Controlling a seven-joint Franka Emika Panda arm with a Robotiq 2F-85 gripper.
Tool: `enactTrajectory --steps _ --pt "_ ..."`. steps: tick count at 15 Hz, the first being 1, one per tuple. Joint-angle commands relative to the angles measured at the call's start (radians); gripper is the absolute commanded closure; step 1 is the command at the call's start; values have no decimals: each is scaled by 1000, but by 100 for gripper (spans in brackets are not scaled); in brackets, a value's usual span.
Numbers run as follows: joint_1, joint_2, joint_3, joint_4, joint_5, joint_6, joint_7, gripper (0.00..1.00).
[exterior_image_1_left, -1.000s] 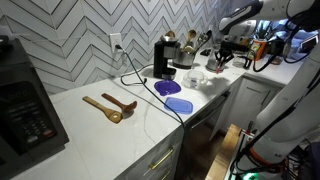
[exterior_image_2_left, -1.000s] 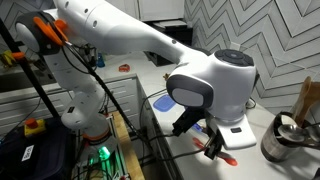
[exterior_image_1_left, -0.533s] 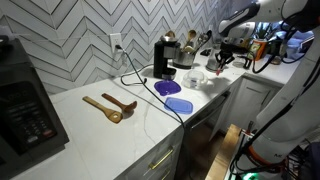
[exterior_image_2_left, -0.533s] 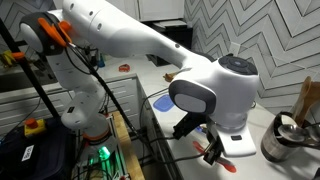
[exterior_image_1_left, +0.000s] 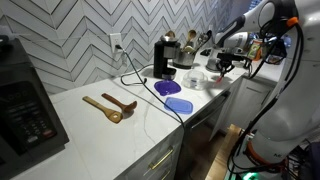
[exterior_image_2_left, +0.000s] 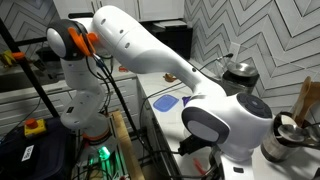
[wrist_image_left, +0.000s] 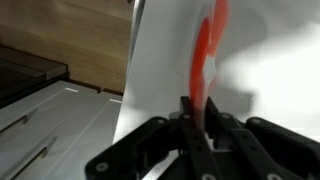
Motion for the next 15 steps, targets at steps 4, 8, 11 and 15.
enactTrajectory --steps 4,8,11,15 --pt "-11 62 -8 62 51 -14 31 52" --pt "-6 -37 -23 45 -7 -17 -11 23" --pt "-6 -129 -29 27 -41 -85 -47 1" --pt "-9 -135 -20 71 -32 -155 -57 0"
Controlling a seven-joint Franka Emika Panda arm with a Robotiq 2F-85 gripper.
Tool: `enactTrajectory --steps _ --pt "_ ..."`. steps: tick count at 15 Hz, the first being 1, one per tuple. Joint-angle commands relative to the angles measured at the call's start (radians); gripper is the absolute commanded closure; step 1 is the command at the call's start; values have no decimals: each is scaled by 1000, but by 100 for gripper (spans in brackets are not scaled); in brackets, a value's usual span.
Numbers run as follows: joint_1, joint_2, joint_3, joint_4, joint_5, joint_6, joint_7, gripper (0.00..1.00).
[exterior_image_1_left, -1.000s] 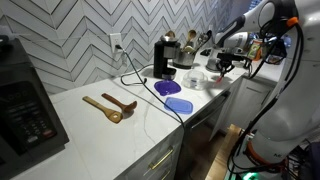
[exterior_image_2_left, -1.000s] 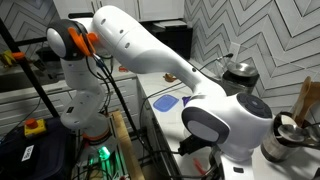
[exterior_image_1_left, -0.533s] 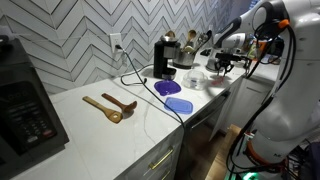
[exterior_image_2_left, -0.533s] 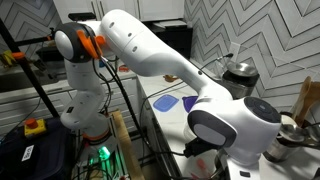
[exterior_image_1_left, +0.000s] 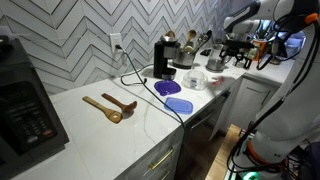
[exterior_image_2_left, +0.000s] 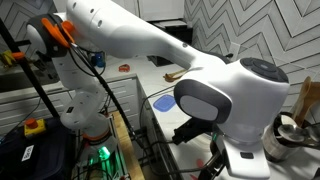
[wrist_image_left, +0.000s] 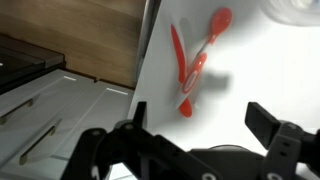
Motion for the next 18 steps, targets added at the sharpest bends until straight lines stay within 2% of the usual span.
enactTrajectory --steps 1,9,14,18 --pt "-5 -22 8 2 -3 -32 -5 0" --pt "7 -75 23 -46 -4 -53 -20 0" --pt "53 -194 92 -166 -13 -94 -3 0" --pt "96 -305 157 -262 25 -179 -26 0"
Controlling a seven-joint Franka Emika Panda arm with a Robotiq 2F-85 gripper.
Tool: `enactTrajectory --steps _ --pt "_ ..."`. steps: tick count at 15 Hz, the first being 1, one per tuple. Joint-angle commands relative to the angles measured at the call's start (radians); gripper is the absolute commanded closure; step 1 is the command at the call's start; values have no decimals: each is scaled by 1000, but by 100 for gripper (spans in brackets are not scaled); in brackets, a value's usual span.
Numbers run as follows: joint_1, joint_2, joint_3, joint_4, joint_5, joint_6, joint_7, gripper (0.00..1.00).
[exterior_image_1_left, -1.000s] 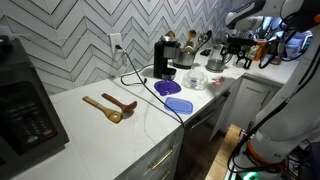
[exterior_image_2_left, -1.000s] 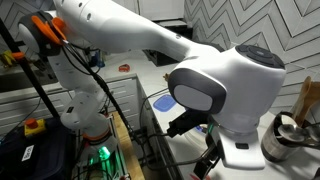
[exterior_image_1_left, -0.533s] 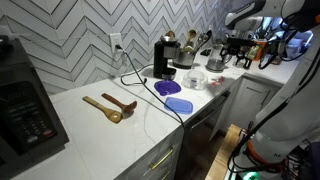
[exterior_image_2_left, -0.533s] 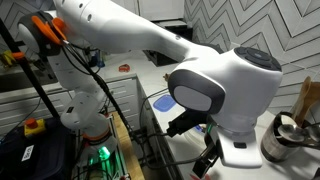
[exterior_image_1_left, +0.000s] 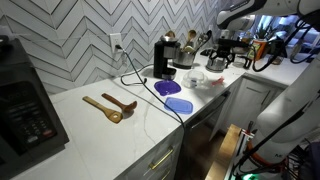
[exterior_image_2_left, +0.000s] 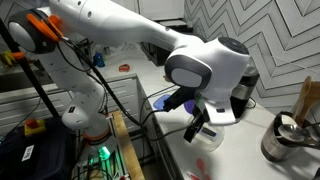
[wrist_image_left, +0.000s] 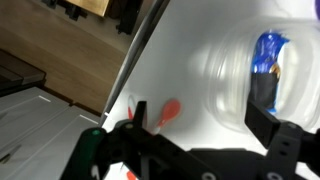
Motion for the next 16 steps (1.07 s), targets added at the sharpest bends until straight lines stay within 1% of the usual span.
enactTrajectory --steps 1,3,5,10,11,13,16 --pt "39 -145 44 -126 38 -71 -29 0" --pt "62 -192 75 -173 64 -94 -50 0" --pt "88 -219 102 -224 98 -82 -78 0" --pt "148 -233 162 -300 166 -59 -124 0" --pt "130 -202 157 -251 137 -85 -98 0" --pt "137 -198 167 -252 138 -85 -96 0" --pt "132 -198 163 -248 138 -85 -96 0"
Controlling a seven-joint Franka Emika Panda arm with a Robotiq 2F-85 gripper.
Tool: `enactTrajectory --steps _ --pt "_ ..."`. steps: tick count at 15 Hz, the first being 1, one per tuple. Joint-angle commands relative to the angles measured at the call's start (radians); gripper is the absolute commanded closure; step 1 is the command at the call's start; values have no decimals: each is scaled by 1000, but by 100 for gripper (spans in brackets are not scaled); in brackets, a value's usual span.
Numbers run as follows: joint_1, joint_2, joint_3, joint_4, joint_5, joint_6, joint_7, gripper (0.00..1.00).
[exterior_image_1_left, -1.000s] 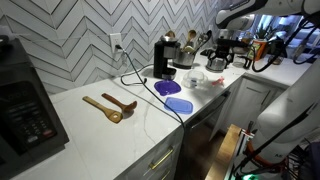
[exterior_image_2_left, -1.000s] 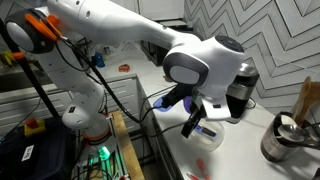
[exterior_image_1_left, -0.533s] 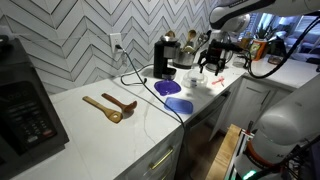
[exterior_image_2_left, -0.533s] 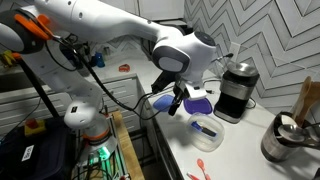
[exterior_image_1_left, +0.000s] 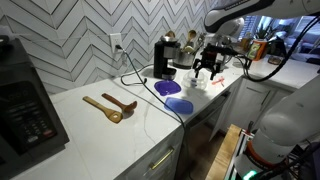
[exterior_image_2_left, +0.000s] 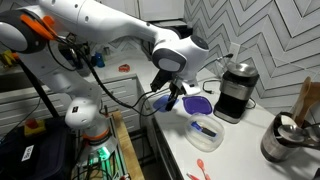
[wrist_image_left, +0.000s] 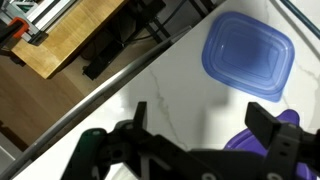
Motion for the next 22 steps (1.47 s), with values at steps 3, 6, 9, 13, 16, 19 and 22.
enactTrajectory --steps 3,6,9,13,16,19,22 --pt "10 -3 4 -8 2 4 -23 0" --pt "40 -15 42 -33 -22 14 -51 0" --pt "69 -19 86 -59 -42 38 -55 0" --pt "117 -33 144 -108 -70 98 -66 0" --pt "140 -40 174 -166 -99 209 -60 0" --pt "161 -34 184 -225 -90 322 -63 0" --pt "166 -31 191 -271 -111 395 -62 0"
